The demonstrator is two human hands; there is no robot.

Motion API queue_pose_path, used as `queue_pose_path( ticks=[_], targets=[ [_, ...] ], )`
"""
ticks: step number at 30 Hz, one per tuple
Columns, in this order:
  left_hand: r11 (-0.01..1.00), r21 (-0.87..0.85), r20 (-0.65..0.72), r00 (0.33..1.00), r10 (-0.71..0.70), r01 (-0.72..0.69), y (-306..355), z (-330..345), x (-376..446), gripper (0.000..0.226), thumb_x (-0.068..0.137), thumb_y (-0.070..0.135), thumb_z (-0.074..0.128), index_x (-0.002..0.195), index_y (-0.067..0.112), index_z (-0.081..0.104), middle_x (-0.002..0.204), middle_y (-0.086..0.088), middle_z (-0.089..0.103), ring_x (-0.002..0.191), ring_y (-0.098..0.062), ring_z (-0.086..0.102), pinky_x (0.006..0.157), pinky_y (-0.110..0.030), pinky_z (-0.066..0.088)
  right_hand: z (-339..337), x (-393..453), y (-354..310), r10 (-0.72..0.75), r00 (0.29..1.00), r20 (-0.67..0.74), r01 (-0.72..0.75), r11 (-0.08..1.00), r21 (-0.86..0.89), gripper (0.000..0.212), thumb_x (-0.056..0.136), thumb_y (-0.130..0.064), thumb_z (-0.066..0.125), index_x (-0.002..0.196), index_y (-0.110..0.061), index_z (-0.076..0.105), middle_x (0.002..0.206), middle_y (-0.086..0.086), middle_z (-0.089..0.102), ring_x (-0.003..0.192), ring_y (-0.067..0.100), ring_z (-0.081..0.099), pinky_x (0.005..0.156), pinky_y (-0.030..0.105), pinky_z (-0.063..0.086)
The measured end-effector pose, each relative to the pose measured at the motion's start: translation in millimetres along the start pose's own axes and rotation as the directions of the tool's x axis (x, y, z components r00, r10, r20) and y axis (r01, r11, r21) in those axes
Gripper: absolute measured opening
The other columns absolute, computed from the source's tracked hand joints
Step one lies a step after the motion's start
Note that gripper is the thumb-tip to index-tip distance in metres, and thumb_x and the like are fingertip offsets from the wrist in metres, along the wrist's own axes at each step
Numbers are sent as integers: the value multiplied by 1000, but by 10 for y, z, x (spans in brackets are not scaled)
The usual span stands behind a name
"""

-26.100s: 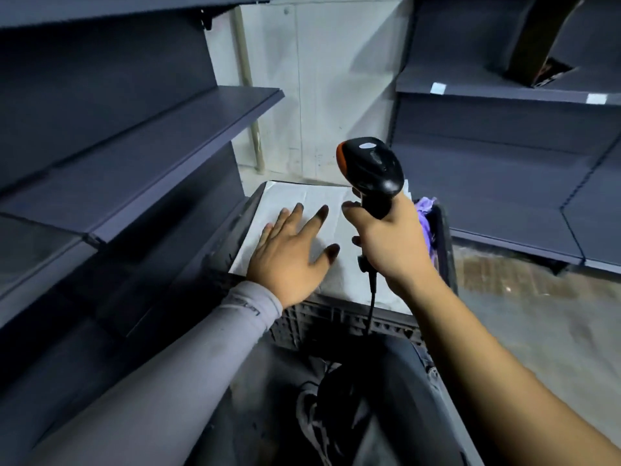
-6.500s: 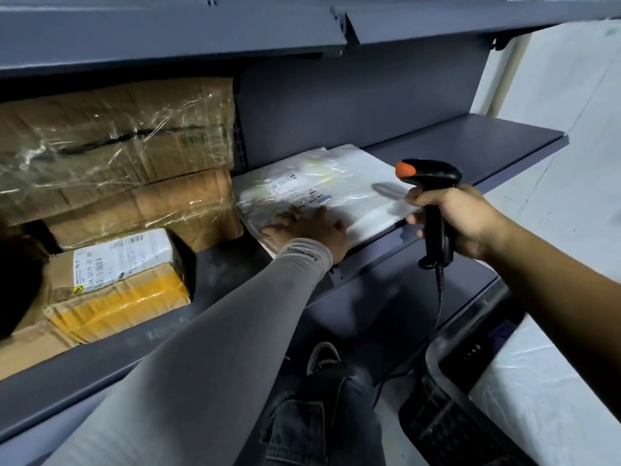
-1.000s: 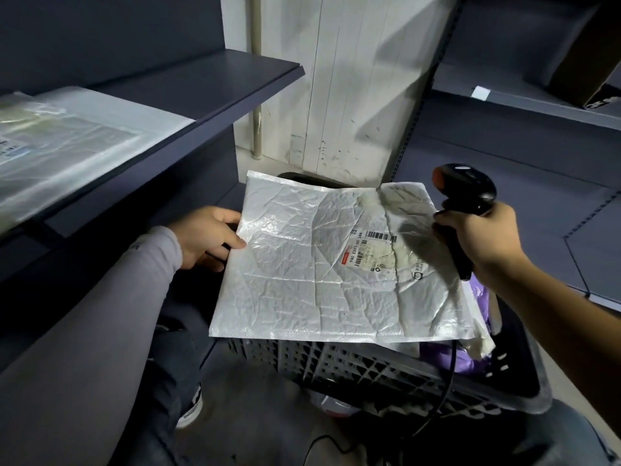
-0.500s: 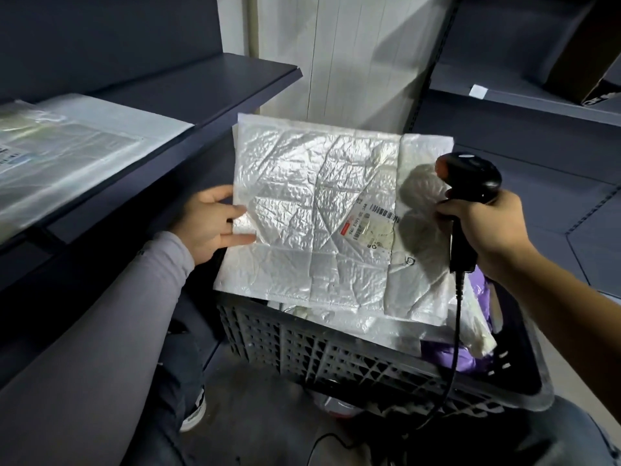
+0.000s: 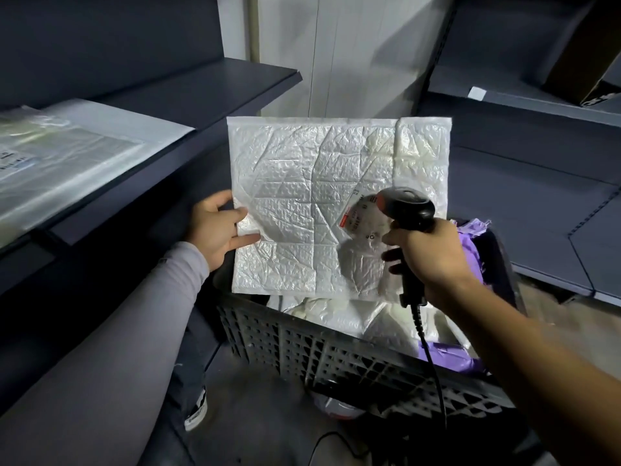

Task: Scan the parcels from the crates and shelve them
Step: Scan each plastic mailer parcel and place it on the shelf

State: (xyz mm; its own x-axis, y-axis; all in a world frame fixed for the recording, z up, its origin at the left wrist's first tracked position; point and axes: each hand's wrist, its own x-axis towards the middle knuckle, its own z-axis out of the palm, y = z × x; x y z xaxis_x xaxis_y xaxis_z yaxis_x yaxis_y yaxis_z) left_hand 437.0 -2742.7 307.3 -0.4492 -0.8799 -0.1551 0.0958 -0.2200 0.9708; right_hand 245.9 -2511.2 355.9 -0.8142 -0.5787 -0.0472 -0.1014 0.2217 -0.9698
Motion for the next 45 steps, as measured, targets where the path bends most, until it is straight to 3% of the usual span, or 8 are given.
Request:
queue_pose_path(
  ticks=[5, 8, 21, 26, 31, 37, 41, 45],
  targets=[
    [1000, -4, -77, 997, 15, -15, -74, -56, 97, 31, 101, -4, 58, 126, 11, 68, 132, -21, 66, 115, -42, 68, 70, -42, 65, 109, -95, 13, 21, 1000, 0, -21, 1000, -19, 11, 84, 1, 70, 87, -10, 70, 72, 3, 65, 55, 19, 66, 51, 31, 50],
    [1000, -17, -92, 996, 23, -24, -100, -69, 119, 33, 101, -4, 57, 130, 9, 67, 131, -22, 66, 115, -41, 68, 72, -43, 66, 136, -148, -7, 34, 999, -21, -35, 999, -20, 10, 83, -1, 70, 85, -10, 70, 71, 2, 66, 57, 19, 68, 53, 33, 52],
    [998, -56, -51, 998, 39, -42, -91, -56, -23, 29, 103, -5, 53, 122, 12, 67, 126, -18, 69, 116, -38, 68, 74, -40, 66, 106, -272, -66, 48, 997, -65, -44, 997, 64, 7, 82, 1, 66, 86, -4, 69, 67, 6, 62, 51, 17, 59, 53, 32, 49],
    [997, -64, -37, 999, 39, -41, -94, -56, -31, 28, 103, -5, 54, 115, 15, 68, 112, -9, 70, 107, -32, 69, 73, -39, 66, 85, -317, -73, 48, 997, -57, -45, 997, 55, 5, 83, 1, 65, 81, -4, 67, 63, 6, 60, 49, 17, 55, 48, 28, 47],
    [998, -57, -35, 999, 37, -39, -91, -59, -29, 26, 103, -5, 54, 108, 16, 68, 111, -10, 66, 104, -30, 67, 71, -37, 66, 86, -349, -88, 30, 999, -24, -28, 997, 78, 6, 83, 3, 65, 84, -3, 67, 66, 7, 59, 55, 22, 56, 53, 33, 48],
    [997, -70, -36, 999, 33, -35, -91, -73, -24, 26, 103, -4, 55, 118, 13, 68, 117, -9, 68, 111, -31, 68, 76, -42, 66, 89, -365, -79, 13, 1000, 3, -13, 997, 79, 10, 84, 2, 67, 81, -8, 67, 65, 4, 61, 55, 19, 57, 50, 30, 48],
    [995, -90, -35, 999, 34, -37, -62, -73, -56, 28, 103, -4, 55, 120, 13, 68, 117, -8, 70, 112, -31, 69, 75, -40, 66, 55, -310, -82, 34, 999, 30, -38, 989, 145, 13, 86, 2, 70, 90, -11, 70, 80, 3, 66, 76, 21, 66, 60, 38, 59],
    [992, -115, -23, 998, 54, -57, 16, -94, -92, 30, 103, -3, 56, 125, 13, 68, 122, -9, 72, 114, -32, 70, 79, -42, 65, -79, -56, -132, 132, 991, 38, -137, 964, 227, 20, 88, 1, 71, 107, -6, 70, 89, 8, 54, 78, 22, 54, 65, 45, 62]
  ],
)
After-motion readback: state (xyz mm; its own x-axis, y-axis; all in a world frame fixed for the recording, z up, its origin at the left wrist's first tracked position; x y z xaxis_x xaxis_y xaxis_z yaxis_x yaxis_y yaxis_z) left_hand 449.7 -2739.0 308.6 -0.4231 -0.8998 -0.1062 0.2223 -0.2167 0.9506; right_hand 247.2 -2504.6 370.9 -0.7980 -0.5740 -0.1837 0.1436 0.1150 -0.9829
